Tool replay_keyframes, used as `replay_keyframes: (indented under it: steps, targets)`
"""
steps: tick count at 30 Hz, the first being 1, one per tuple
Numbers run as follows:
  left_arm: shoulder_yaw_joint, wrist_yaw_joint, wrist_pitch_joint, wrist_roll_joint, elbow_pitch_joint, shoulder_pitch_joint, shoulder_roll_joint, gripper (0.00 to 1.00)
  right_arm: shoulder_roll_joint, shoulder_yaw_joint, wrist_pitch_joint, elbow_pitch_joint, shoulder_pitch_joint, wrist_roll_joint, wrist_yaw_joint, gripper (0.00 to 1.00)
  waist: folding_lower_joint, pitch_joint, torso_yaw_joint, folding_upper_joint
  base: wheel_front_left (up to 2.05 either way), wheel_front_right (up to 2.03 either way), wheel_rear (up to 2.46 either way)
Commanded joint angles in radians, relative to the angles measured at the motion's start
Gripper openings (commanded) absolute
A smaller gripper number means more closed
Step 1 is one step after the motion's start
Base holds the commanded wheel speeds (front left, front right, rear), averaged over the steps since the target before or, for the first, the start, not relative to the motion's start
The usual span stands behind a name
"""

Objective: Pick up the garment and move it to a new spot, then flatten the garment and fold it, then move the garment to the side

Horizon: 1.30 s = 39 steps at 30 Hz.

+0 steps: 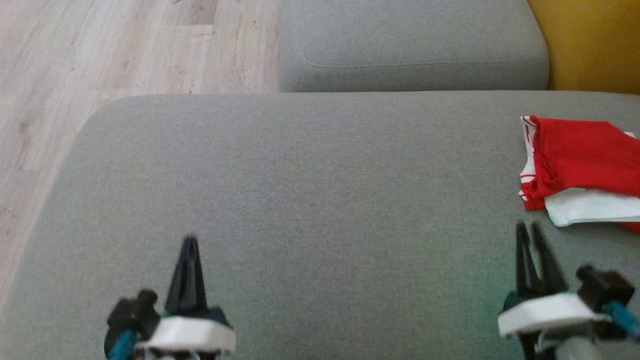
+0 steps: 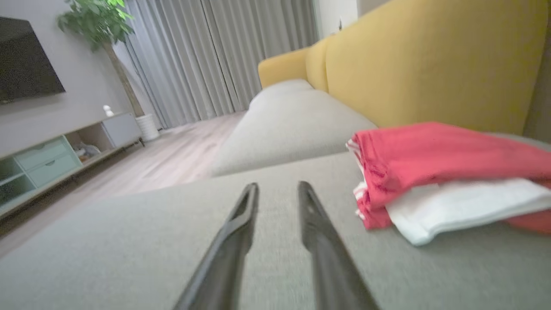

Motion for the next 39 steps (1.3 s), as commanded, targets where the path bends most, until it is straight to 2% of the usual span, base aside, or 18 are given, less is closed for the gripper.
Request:
replay_keyframes:
  steps: [1, 39]
  targets:
    - [0.0, 0.0, 0.001, -0.002, 0.014, 0.01, 0.0, 0.0, 0.0, 0.0, 0.001, 0.013, 0.008, 0.002, 0.0, 0.0, 0.0, 0.0, 0.0, 0.0, 0.0, 0.0, 0.0]
    - [0.09, -0.041, 0.107, -0.361, 0.006, -0.019, 0.001, 0.0, -0.002, -0.026, 0.107, -0.007, -0.026, 0.405, 0.002, 0.0, 0.0, 0.012, -0.015, 0.0, 0.0, 0.0, 0.0]
